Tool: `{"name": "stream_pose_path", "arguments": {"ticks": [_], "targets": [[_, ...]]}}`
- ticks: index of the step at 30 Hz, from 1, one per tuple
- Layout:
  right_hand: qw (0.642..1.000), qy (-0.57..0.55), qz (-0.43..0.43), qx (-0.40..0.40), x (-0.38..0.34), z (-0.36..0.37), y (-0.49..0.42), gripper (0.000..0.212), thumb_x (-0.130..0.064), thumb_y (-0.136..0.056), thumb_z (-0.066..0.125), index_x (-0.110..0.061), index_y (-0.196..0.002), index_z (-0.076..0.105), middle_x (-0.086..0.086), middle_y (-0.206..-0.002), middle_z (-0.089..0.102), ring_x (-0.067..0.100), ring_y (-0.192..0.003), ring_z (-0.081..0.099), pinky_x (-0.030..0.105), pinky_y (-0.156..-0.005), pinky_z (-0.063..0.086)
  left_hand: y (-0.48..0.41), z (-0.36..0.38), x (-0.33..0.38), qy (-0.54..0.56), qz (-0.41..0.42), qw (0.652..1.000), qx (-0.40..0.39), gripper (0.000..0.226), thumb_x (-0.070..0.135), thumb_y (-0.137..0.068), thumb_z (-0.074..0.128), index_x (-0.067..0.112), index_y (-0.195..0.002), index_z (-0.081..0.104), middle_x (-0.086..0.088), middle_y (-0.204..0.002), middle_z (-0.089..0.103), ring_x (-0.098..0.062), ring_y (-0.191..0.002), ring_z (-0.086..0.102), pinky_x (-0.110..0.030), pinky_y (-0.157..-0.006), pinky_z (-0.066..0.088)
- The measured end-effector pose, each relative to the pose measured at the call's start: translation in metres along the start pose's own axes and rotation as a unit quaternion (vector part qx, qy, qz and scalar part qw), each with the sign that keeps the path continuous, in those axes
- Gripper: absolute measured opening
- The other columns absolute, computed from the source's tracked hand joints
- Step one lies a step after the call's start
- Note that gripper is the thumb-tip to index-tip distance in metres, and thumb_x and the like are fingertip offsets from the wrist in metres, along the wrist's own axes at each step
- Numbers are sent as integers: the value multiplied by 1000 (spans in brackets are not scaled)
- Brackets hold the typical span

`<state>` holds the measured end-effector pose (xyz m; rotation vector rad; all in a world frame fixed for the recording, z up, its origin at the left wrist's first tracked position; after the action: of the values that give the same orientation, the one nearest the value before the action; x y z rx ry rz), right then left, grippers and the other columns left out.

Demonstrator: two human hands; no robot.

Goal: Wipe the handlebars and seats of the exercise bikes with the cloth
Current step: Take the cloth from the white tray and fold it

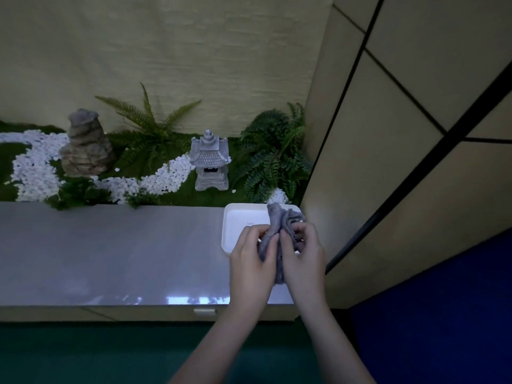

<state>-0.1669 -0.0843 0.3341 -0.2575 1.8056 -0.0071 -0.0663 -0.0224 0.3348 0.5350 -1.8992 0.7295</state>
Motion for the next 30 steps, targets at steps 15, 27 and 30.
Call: {"name": "stream_pose_path", "arguments": {"ticks": [15, 27, 30], "targets": [[992, -59, 108, -31, 28, 6, -5, 9, -29, -94, 57, -21, -89, 57, 5, -90, 65, 21, -88, 63, 35, -77, 50, 16, -27, -28, 90, -99, 982, -133, 23, 12, -96, 52, 24, -98, 71, 18, -99, 68, -2, -95, 62, -23, -80, 51], [971, 33, -18, -235, -11, 104, 15, 14, -28, -94, 57, -20, -84, 54, 8, -70, 55, 15, -65, 52, 24, -56, 34, 21, -159, -91, -182, -134, 974, 10, 25, 22, -97, 51, 16, -115, 66, 5, -110, 64, -7, -94, 57, -21, -77, 42], [950, 32, -67, -302, -18, 127, 35, 20, -26, -94, 59, -27, -76, 49, -10, -62, 49, -1, -60, 49, 12, -52, 34, 51, -187, -95, -226, -167, 958, 49, 25, 22, -97, 52, 13, -116, 66, 1, -109, 65, -12, -93, 58, -25, -77, 45]]}}
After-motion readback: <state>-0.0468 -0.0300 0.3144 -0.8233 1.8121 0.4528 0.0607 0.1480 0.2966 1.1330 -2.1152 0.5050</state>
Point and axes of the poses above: each hand's wrist, its own y-axis away from the middle knuckle, its own z-axis out of the palm, x = y × z, the point moved 6 cm from there along -y, towards the middle knuckle
